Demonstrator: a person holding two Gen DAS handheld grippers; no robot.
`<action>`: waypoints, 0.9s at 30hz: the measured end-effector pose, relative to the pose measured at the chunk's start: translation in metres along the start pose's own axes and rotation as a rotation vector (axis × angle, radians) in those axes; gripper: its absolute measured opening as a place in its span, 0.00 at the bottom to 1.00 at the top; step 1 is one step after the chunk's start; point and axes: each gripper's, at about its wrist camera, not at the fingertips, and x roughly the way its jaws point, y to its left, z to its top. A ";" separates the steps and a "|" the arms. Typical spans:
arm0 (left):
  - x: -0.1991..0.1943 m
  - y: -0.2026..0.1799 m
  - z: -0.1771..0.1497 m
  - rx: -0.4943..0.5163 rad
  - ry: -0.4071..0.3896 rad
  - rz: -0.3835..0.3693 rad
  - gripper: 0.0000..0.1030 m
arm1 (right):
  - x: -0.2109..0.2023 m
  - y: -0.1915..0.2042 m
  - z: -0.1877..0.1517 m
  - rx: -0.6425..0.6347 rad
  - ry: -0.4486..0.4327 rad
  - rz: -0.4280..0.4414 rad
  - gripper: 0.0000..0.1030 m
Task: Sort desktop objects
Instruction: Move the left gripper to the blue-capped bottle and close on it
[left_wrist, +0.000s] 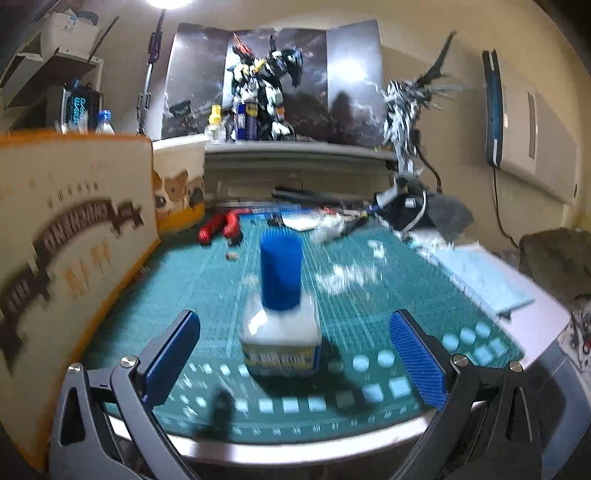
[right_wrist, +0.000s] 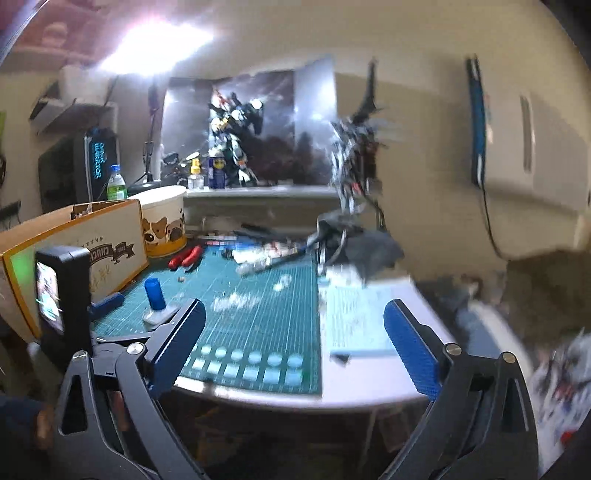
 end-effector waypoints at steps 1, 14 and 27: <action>0.001 -0.001 -0.005 0.002 -0.004 -0.003 1.00 | 0.001 -0.001 -0.005 0.016 0.012 0.004 0.95; 0.017 0.002 -0.019 0.025 -0.104 0.026 1.00 | 0.015 0.019 -0.043 0.004 0.101 0.074 0.95; 0.022 0.003 -0.019 0.029 -0.134 0.022 1.00 | 0.019 0.024 -0.048 -0.005 0.123 0.085 0.94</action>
